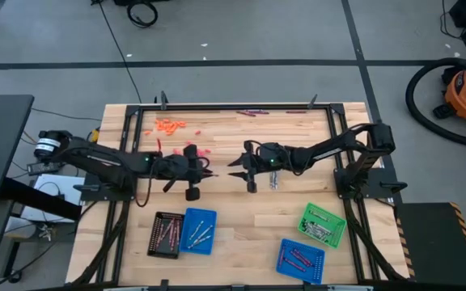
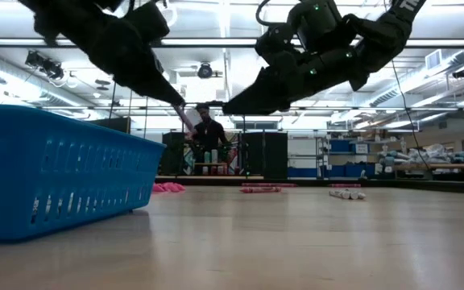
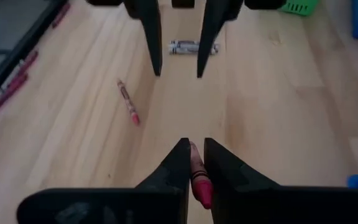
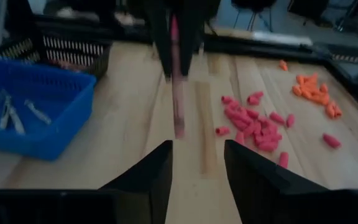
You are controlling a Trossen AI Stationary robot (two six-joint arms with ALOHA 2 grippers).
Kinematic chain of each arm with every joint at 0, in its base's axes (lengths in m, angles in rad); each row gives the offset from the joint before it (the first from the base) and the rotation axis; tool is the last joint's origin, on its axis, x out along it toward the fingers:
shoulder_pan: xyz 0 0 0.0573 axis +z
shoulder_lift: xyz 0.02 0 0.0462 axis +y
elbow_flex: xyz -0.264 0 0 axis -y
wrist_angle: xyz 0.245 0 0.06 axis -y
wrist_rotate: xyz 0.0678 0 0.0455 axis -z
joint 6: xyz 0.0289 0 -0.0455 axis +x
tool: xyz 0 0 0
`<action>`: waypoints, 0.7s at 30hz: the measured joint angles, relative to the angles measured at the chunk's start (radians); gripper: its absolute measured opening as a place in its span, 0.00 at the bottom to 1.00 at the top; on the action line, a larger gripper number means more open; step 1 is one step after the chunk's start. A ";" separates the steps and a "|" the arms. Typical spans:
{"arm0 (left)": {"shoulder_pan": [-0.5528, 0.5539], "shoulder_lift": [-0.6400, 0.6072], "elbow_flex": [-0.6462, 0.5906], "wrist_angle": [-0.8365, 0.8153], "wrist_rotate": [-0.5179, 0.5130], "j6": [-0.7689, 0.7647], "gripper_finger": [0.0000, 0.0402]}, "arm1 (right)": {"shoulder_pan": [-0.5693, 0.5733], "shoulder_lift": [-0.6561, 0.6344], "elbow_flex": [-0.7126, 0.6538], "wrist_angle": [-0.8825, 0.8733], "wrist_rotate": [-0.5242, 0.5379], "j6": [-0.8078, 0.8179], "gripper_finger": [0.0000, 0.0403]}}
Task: Sort crayons
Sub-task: Put the pink crayon into the black bin
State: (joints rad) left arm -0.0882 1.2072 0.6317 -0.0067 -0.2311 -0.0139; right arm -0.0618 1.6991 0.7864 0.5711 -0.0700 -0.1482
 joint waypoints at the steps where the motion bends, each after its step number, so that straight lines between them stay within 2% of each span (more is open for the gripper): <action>1: -0.003 -0.014 0.009 -0.045 0.001 -0.025 0.08 | -0.001 -0.003 -0.001 -0.011 0.000 -0.006 0.38; 6: -0.022 -0.045 0.083 -0.281 0.008 -0.169 0.08 | -0.001 -0.002 -0.001 -0.021 0.000 -0.026 0.38; 11: -0.043 -0.046 0.182 -0.514 0.103 -0.338 0.08 | -0.001 -0.001 -0.001 0.013 0.000 -0.039 0.38; 16: -0.078 -0.046 0.256 -0.632 0.230 -0.501 0.10 | -0.001 -0.001 -0.001 0.031 0.000 -0.065 0.38; 21: -0.138 -0.046 0.318 -0.700 0.304 -0.627 0.10 | -0.001 -0.001 -0.001 0.047 -0.001 -0.091 0.38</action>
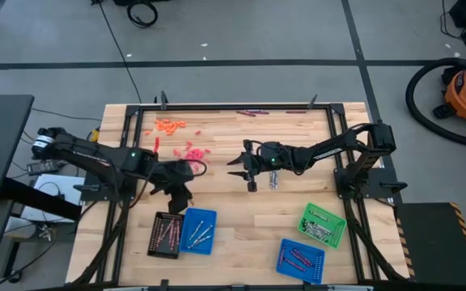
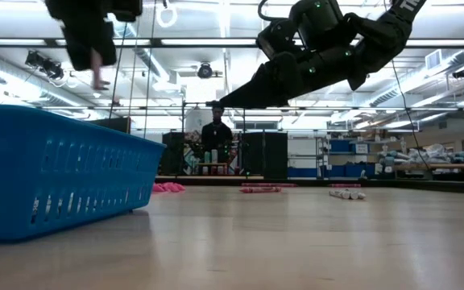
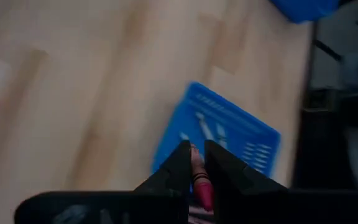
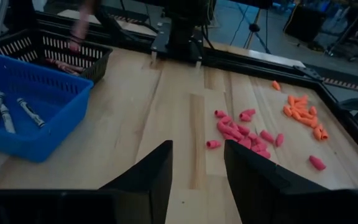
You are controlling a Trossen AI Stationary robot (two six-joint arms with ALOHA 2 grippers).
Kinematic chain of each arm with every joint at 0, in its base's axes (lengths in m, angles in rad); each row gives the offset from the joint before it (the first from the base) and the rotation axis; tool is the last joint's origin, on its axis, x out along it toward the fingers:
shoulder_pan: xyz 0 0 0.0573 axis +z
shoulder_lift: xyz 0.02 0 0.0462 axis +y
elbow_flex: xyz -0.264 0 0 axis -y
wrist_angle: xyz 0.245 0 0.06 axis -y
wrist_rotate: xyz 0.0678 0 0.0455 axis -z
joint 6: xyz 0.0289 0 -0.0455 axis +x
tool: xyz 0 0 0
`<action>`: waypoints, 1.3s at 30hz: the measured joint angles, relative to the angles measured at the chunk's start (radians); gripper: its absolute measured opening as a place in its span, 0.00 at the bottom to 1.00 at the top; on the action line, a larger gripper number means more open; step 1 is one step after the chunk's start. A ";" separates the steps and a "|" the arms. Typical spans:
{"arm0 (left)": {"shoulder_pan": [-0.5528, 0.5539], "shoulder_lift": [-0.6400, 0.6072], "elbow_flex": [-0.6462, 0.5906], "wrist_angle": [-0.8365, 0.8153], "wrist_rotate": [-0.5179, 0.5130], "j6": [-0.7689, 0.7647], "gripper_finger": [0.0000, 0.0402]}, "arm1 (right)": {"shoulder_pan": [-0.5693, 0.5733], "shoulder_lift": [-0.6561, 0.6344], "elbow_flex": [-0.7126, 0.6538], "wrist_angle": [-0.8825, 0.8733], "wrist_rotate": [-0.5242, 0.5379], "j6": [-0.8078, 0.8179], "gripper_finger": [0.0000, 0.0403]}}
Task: Sort crayons
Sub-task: Put the pink crayon into the black bin
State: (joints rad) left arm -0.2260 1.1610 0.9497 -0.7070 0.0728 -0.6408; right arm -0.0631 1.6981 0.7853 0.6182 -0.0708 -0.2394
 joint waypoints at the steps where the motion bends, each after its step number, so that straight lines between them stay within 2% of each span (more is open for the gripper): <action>1: -0.013 0.000 0.008 -0.003 0.020 -0.026 0.10 | 0.000 0.000 0.000 0.003 0.000 0.000 0.38; 9: -0.169 0.011 0.013 -0.052 0.068 -0.280 0.11 | 0.002 0.000 0.000 0.003 -0.001 -0.001 0.38; 20: -0.382 0.030 0.010 -0.048 0.037 -0.531 0.11 | 0.026 0.001 0.000 0.016 -0.004 0.000 0.38; 29: -0.413 0.154 0.008 -0.073 0.054 -0.624 0.11 | 0.059 0.001 0.000 0.041 -0.004 0.008 0.38; 39: -0.436 0.287 0.008 -0.101 0.101 -0.632 0.11 | 0.094 0.001 -0.001 0.055 -0.004 0.012 0.38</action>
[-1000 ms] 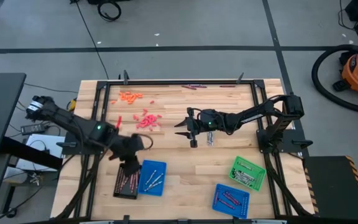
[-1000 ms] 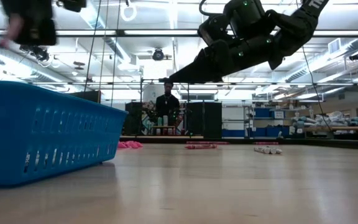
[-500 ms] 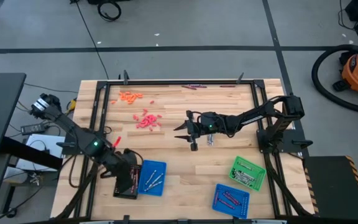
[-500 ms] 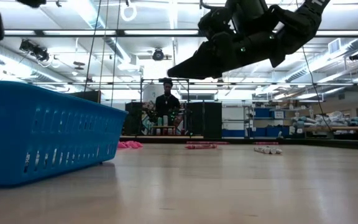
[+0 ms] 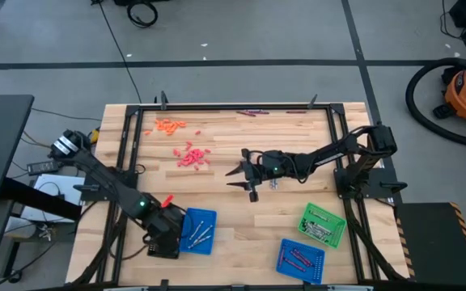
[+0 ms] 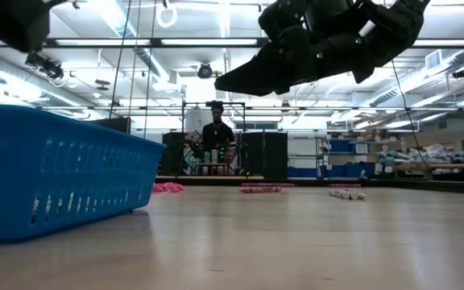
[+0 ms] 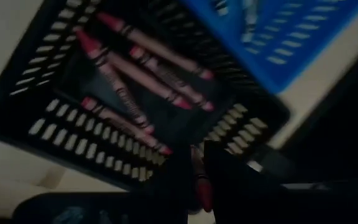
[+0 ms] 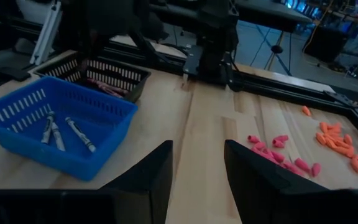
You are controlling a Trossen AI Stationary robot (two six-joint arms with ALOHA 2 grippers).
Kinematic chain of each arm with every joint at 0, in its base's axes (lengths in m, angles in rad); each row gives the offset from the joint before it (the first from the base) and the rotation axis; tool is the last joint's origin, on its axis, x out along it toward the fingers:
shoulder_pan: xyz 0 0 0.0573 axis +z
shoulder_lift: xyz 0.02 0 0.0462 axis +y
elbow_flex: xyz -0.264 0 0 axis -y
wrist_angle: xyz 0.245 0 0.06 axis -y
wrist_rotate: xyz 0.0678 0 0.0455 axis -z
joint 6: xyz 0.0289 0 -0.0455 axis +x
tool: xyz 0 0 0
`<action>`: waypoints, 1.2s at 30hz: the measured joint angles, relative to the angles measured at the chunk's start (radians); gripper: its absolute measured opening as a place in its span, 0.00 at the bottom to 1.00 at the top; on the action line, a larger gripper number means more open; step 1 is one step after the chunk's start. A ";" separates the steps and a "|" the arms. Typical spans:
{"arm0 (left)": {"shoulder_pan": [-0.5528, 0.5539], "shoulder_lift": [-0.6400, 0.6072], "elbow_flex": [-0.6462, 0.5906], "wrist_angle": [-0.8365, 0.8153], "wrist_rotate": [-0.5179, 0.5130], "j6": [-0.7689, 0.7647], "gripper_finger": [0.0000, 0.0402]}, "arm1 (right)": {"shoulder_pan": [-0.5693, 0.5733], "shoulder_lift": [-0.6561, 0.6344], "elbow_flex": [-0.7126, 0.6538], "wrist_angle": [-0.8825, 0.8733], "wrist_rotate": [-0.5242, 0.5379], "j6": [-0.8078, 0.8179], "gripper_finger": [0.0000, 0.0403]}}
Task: Sort crayons
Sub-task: Put the pink crayon into the black bin
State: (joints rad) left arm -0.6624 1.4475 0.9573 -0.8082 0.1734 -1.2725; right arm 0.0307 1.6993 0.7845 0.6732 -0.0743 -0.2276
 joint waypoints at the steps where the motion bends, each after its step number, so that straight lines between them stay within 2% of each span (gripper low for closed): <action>1: -0.004 0.010 0.000 -0.011 0.000 -0.003 0.11 | 0.003 0.000 0.000 0.005 0.000 0.000 0.38; 6: -0.010 0.039 0.000 -0.025 -0.001 -0.015 0.16 | 0.019 0.000 0.000 0.019 0.002 0.000 0.38; 12: -0.009 0.039 0.000 -0.022 -0.004 -0.022 0.34 | 0.027 0.000 0.000 0.028 0.003 0.000 0.38; 15: -0.002 0.039 0.007 -0.032 0.035 -0.018 0.43 | 0.027 0.000 0.000 0.029 0.005 0.001 0.38; 20: 0.017 0.039 0.076 -0.084 0.015 0.040 0.46 | 0.027 0.000 0.000 0.029 0.006 0.001 0.38; 23: 0.037 0.039 0.142 -0.147 -0.079 0.114 0.45 | 0.026 0.000 0.000 0.027 0.032 0.017 0.38; 27: 0.060 0.038 0.213 -0.191 -0.262 0.242 0.44 | 0.019 0.000 0.000 -0.018 0.085 0.031 0.38; 32: 0.090 0.038 0.228 -0.194 -0.467 0.398 0.44 | 0.001 0.000 0.000 -0.103 0.101 0.072 0.38; 36: 0.131 0.038 0.228 -0.191 -0.640 0.513 0.44 | -0.007 0.000 0.000 -0.182 0.212 0.121 0.38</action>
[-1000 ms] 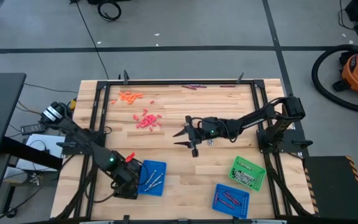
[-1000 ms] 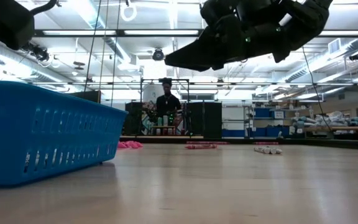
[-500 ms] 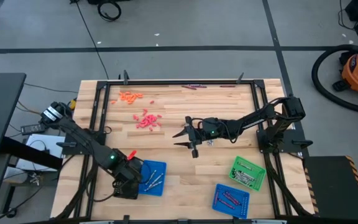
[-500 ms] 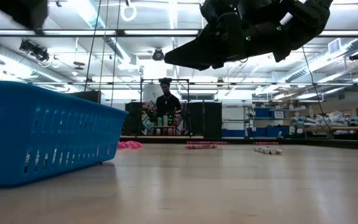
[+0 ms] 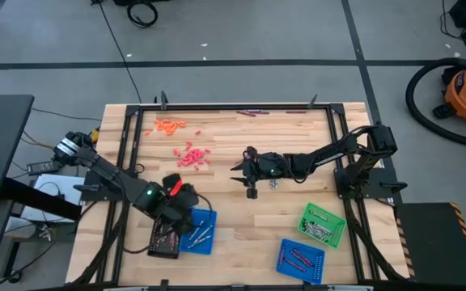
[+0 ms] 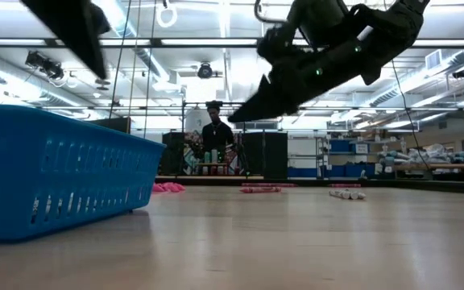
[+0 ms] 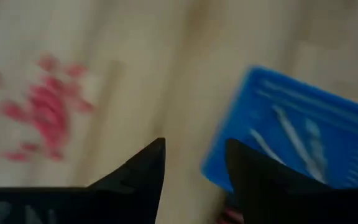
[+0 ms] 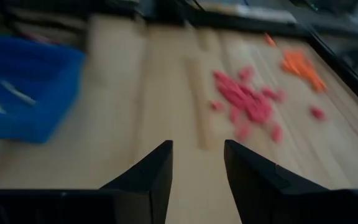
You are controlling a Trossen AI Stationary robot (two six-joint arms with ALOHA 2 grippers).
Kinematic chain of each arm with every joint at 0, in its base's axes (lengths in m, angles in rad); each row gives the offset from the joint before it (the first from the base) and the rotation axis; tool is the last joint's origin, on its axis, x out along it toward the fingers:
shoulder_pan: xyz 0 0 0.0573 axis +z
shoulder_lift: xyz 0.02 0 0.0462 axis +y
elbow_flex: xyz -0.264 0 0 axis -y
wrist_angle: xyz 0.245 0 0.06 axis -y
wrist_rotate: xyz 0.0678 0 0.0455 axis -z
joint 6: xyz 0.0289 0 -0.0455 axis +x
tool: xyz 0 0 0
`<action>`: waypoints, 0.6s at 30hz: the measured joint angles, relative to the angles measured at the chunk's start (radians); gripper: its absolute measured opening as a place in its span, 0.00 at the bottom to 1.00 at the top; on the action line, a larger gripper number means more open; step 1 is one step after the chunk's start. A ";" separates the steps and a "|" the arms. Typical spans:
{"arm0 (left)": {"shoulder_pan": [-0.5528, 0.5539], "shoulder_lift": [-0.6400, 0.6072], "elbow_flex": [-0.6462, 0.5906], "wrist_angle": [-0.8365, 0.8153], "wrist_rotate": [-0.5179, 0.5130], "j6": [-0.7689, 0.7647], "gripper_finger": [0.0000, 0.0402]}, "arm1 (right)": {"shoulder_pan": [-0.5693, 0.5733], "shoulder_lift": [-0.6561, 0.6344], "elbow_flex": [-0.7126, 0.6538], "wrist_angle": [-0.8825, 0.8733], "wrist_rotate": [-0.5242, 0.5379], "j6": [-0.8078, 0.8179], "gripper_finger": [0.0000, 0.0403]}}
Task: Sort crayons
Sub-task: Put the pink crayon into the black bin
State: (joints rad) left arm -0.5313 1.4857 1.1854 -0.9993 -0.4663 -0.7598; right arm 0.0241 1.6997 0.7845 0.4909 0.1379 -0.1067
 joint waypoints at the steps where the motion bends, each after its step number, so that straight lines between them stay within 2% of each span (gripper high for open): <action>1: 0.012 0.000 0.000 0.000 -0.045 0.023 0.44 | -0.002 0.000 0.000 -0.028 0.030 0.011 0.38; 4: 0.058 0.000 0.000 0.012 -0.168 0.070 0.44 | -0.011 0.000 0.000 -0.111 0.113 0.046 0.38; 7: 0.113 0.000 0.000 0.048 -0.195 0.135 0.44 | -0.033 0.000 0.000 -0.197 0.155 0.075 0.38; 13: 0.176 0.000 0.000 0.109 -0.194 0.275 0.44 | -0.118 0.000 0.000 -0.304 0.140 0.052 0.37; 18: 0.174 0.000 0.000 0.133 -0.195 0.396 0.44 | -0.204 0.000 0.000 -0.322 0.028 -0.005 0.36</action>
State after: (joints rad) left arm -0.3573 1.4857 1.1851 -0.8668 -0.6609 -0.3637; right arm -0.1795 1.6997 0.7845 0.1692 0.1657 -0.1117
